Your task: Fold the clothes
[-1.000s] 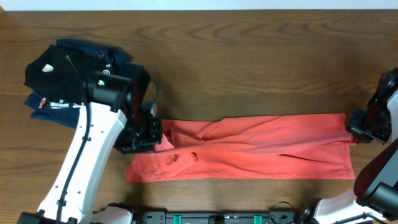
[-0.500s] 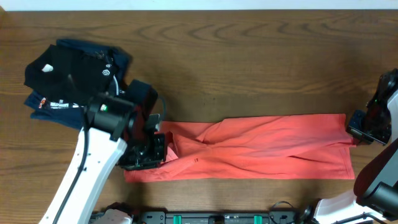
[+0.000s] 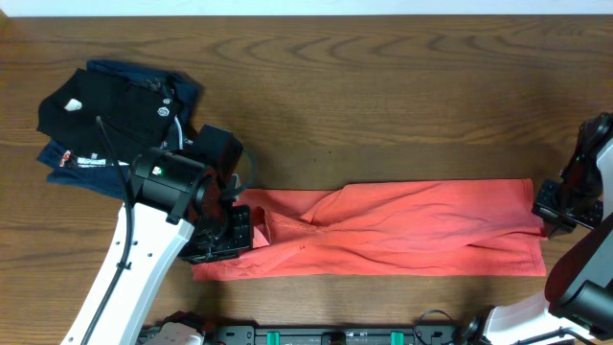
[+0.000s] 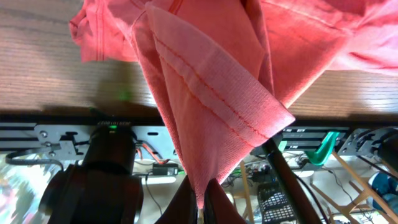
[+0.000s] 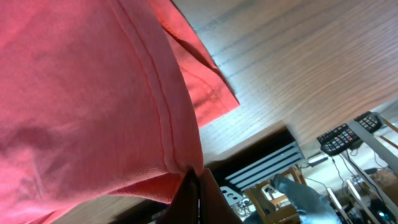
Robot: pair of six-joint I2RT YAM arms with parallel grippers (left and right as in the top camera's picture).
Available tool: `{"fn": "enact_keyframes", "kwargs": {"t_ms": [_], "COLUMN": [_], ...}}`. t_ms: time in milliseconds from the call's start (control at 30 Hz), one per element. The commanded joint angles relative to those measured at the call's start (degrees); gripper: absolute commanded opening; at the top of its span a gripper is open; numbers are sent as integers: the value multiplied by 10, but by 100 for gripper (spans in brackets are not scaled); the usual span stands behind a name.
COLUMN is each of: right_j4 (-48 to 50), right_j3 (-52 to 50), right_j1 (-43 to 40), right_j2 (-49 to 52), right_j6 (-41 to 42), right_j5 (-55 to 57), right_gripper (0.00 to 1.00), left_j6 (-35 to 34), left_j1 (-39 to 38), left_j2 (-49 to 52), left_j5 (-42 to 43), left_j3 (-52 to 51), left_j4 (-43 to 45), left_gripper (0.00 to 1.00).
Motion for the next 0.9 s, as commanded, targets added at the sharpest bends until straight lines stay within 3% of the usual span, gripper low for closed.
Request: {"fn": "enact_keyframes", "kwargs": {"t_ms": [0, 300, 567, 867], "right_j4": [2, 63, 12, -24], "right_j3": [5, 61, 170, 114], "right_j1": [-10, -12, -7, -8], "right_j2": [-11, -11, -11, -10], "right_j6": [9, 15, 10, 0], "right_j5": [23, -51, -57, -23], "right_gripper": [1, 1, 1, 1], "left_j6": [-7, -8, -8, -7], "left_j1": [-1, -1, -1, -1], "left_j2": [2, 2, 2, 2], "left_j5": [-24, -41, -41, -41], "left_j3": [-3, -3, -3, -3], "left_j4": [-10, 2, 1, 1], "left_gripper": [6, 6, 6, 6]}}
